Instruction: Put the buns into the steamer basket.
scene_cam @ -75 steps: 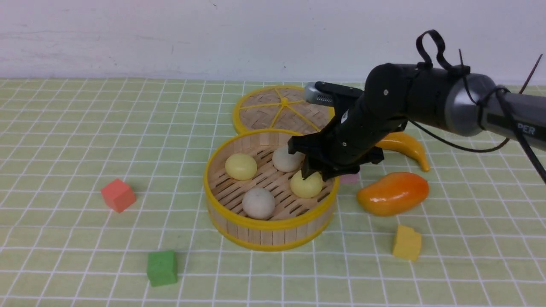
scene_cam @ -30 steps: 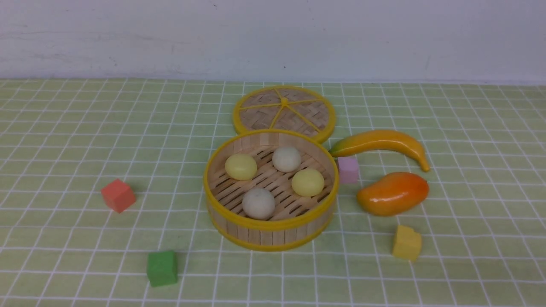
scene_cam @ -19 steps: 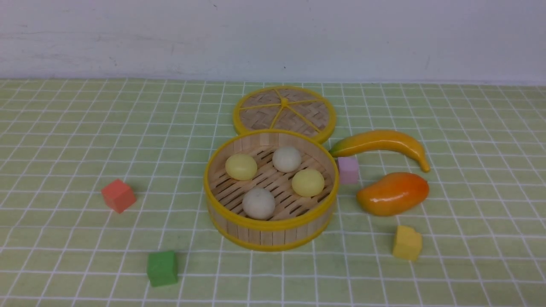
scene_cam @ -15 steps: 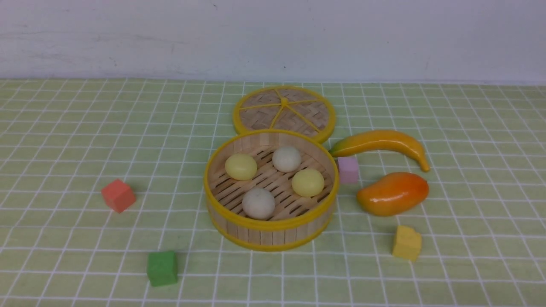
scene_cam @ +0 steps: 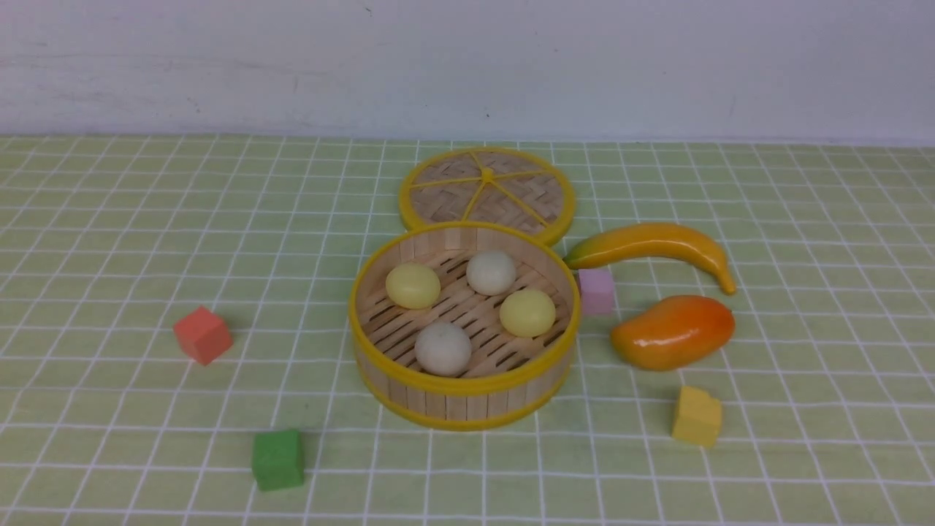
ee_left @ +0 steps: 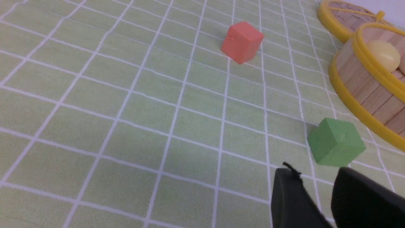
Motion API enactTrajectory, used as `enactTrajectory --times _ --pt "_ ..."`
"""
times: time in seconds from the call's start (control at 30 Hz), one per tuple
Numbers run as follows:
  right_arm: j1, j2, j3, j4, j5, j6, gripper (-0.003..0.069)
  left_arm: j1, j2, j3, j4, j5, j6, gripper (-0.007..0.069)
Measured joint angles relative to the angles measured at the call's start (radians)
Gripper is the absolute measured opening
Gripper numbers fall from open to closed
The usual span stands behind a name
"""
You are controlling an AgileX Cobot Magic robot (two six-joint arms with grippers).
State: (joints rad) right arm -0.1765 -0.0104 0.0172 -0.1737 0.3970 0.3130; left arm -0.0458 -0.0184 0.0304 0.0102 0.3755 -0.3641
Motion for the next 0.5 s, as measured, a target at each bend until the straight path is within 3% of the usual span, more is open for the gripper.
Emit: enactTrajectory --times 0.5 --pt "0.000 0.000 0.000 0.000 -0.001 0.000 0.0029 0.000 0.000 0.000 0.000 0.000 0.000 0.0217"
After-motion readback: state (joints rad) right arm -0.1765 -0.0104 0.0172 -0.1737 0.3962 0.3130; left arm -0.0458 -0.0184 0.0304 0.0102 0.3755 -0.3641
